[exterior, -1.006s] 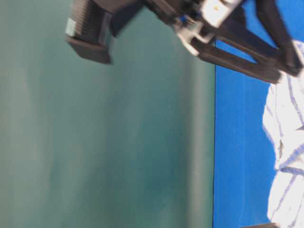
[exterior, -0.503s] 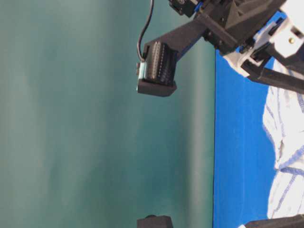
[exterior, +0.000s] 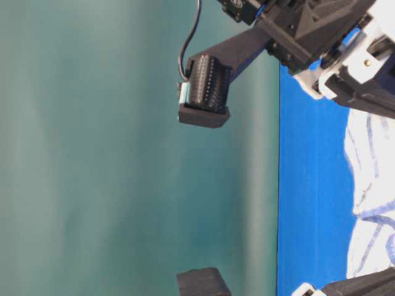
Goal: Lift the towel with both arms.
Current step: 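Close both grippers on the towel's left and right edges, then lift the towel upward with both grippers, pulling apart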
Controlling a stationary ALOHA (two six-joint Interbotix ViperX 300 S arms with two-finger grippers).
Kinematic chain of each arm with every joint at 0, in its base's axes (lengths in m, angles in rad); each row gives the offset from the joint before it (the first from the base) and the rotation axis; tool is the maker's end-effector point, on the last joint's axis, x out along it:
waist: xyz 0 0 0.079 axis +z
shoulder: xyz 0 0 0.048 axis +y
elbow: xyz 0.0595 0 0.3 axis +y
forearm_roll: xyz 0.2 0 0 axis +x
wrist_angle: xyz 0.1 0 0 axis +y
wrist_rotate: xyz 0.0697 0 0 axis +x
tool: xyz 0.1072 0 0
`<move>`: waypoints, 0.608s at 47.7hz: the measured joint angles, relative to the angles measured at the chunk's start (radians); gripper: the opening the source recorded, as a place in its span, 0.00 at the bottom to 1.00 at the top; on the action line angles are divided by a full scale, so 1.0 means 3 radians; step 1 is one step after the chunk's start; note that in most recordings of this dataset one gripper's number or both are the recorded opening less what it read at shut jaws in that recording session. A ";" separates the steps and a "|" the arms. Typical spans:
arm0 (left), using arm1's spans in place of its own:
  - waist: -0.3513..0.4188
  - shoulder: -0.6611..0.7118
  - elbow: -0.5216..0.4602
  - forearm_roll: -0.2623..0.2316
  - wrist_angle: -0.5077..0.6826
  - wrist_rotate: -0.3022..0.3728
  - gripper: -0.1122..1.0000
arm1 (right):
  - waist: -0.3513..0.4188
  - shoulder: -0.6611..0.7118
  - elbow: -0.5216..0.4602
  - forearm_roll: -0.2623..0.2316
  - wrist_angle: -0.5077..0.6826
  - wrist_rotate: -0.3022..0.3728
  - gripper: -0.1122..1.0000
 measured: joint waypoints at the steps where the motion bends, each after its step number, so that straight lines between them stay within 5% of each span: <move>1: 0.0000 0.0000 0.0000 0.0000 0.0005 0.0000 0.13 | 0.0000 -0.0005 -0.0005 0.0000 0.0010 -0.0005 0.14; 15: 0.0015 -0.0383 -0.0066 0.0000 0.0343 -0.0015 0.13 | -0.0036 -0.0271 0.0031 -0.0005 0.0107 -0.0005 0.14; 29: 0.0194 -0.1074 -0.0404 0.0000 0.1064 0.0005 0.13 | -0.0148 -0.1048 0.0026 -0.0005 0.0430 -0.0036 0.14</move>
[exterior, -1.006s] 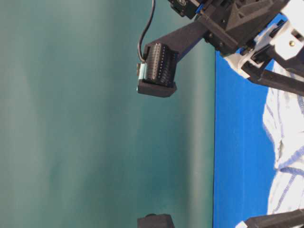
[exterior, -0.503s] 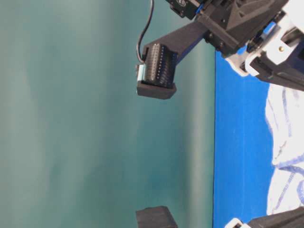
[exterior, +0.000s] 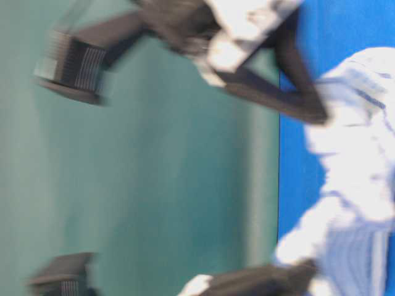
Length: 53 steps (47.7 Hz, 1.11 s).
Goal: Lift the towel with both arms.
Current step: 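Lift the towel upward with both grippers, pulling apart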
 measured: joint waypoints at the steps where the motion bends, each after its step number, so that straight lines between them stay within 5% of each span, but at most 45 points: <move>1: 0.0010 -0.0041 -0.0020 0.0000 0.0046 0.0000 0.13 | -0.0010 -0.0066 0.0005 0.0000 0.0031 0.0000 0.14; 30: 0.0225 -0.1074 -0.0885 0.0015 0.1033 0.0031 0.13 | -0.0143 -0.1514 -0.0455 -0.0332 0.0782 -0.0010 0.14; 53: 0.0225 -0.1150 -0.1099 0.0015 0.1130 0.0036 0.13 | -0.0143 -0.1478 -0.0685 -0.0399 0.0972 -0.0015 0.14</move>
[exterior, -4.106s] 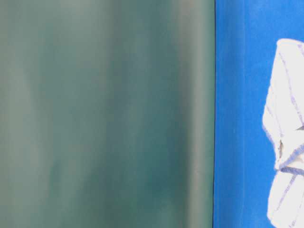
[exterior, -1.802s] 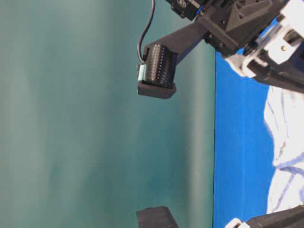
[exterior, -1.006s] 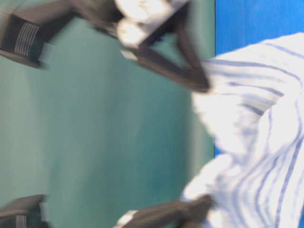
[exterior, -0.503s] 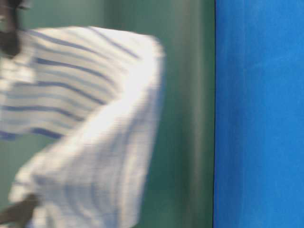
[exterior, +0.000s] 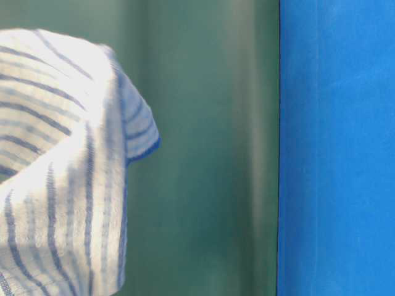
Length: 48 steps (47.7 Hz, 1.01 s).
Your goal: Lift the towel with both arms.
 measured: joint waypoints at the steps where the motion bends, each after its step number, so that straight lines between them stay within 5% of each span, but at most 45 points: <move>1: 0.0005 0.0000 0.0000 0.0005 -0.0005 0.0000 0.13 | 0.0000 0.0010 0.0000 -0.0005 0.0000 -0.0005 0.14; 6: 0.0000 0.0000 0.0000 0.0000 0.0000 0.0000 0.21 | 0.0000 0.0031 -0.0015 -0.0010 0.0000 -0.0026 0.14; 13: 0.0005 0.0000 0.0000 0.0005 -0.0005 -0.0005 0.60 | -0.0005 0.0031 -0.0015 -0.0026 0.0005 -0.0026 0.16; 17: 0.0005 -0.0005 0.0000 0.0005 -0.0005 -0.0005 0.82 | -0.0010 0.0031 -0.0015 -0.0036 0.0005 0.0000 0.38; 21: 0.0005 0.0000 0.0000 0.0005 -0.0005 -0.0010 0.93 | -0.0031 0.0031 -0.0020 -0.0036 0.0020 0.0015 0.60; 25: 0.0005 0.0000 0.0000 0.0005 -0.0005 -0.0026 0.94 | -0.0036 0.0036 -0.0020 -0.0046 0.0051 0.0010 0.72; 48: -0.0128 0.0102 0.0291 0.0005 -0.0072 -0.0056 0.94 | 0.0010 0.0215 0.0128 -0.0036 0.0235 0.0133 0.70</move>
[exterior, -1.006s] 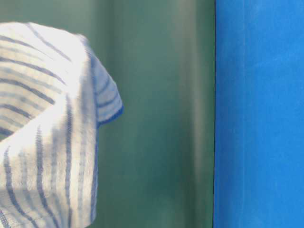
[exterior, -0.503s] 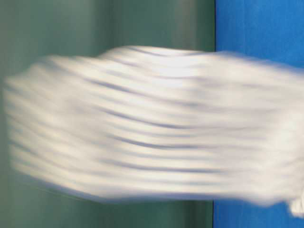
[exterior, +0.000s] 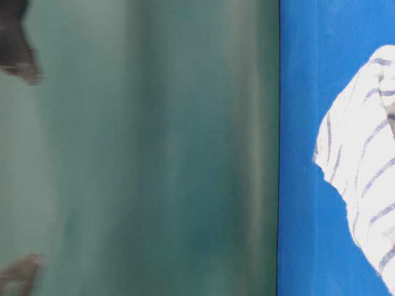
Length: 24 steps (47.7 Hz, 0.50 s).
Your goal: Lift the towel with both arms.
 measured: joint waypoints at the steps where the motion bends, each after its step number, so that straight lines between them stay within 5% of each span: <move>1: -0.0005 0.0026 0.0036 0.0000 -0.0020 -0.0005 0.94 | 0.0015 0.0020 0.0026 0.0000 0.0000 0.0000 0.70; 24: -0.0112 0.0977 0.0706 -0.0005 -0.0961 0.0036 0.94 | 0.0164 0.0874 0.0711 0.0005 -0.0772 0.0281 0.70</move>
